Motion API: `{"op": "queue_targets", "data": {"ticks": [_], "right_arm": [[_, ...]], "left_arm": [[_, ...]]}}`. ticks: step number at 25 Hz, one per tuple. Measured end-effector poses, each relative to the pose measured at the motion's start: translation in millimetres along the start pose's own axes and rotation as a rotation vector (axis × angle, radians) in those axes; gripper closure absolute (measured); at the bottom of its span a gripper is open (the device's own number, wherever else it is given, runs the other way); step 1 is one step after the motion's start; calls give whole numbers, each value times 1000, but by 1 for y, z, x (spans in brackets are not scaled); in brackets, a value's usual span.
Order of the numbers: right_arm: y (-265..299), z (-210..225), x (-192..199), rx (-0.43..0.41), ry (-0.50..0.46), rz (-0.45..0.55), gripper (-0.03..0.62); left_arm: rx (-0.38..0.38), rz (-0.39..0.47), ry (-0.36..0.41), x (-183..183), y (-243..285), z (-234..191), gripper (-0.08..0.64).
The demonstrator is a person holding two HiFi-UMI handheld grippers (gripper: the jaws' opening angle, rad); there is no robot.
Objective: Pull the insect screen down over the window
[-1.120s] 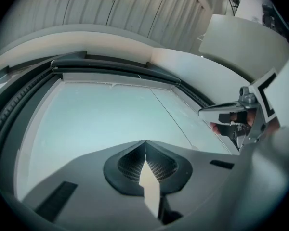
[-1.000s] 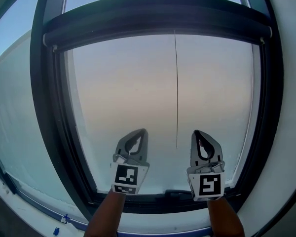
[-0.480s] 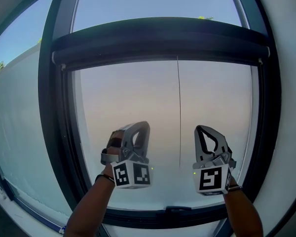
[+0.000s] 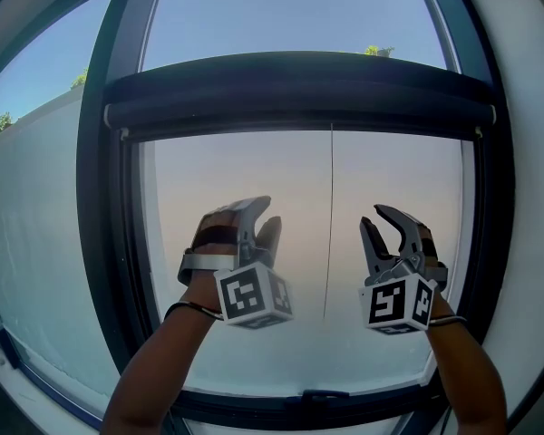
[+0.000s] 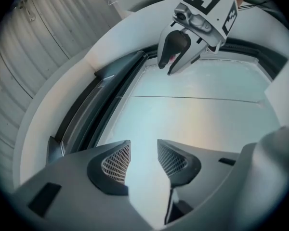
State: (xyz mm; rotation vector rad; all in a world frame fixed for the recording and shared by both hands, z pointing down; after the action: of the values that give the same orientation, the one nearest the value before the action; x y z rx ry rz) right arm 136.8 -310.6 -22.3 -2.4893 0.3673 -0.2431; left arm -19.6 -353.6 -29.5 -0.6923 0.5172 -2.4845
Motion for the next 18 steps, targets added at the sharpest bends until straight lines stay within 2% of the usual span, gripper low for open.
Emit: {"op": "queue_targets", "data": {"ticks": [7, 13, 18], "right_arm": [[26, 18, -7, -23, -259, -47, 445], [54, 42, -3, -49, -368, -102, 403], [79, 68, -5, -9, -440, -123, 400]], "left_arm": [[-78, -58, 100, -12, 17, -33, 334], [-147, -89, 153, -15, 35, -70, 327], [-171, -146, 184, -17, 50, -97, 327]]}}
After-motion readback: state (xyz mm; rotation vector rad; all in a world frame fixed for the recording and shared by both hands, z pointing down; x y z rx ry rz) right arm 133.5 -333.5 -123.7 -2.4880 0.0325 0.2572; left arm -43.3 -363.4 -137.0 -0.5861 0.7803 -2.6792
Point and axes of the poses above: the fingertips, and each gripper's own axes: y forward along the fingers, z to its right, x out of its underside, the point moved 4 cm from there along -y, backward along the fingers, and after that the axes turned 14 degrees about -y, right-handed, at the moved point
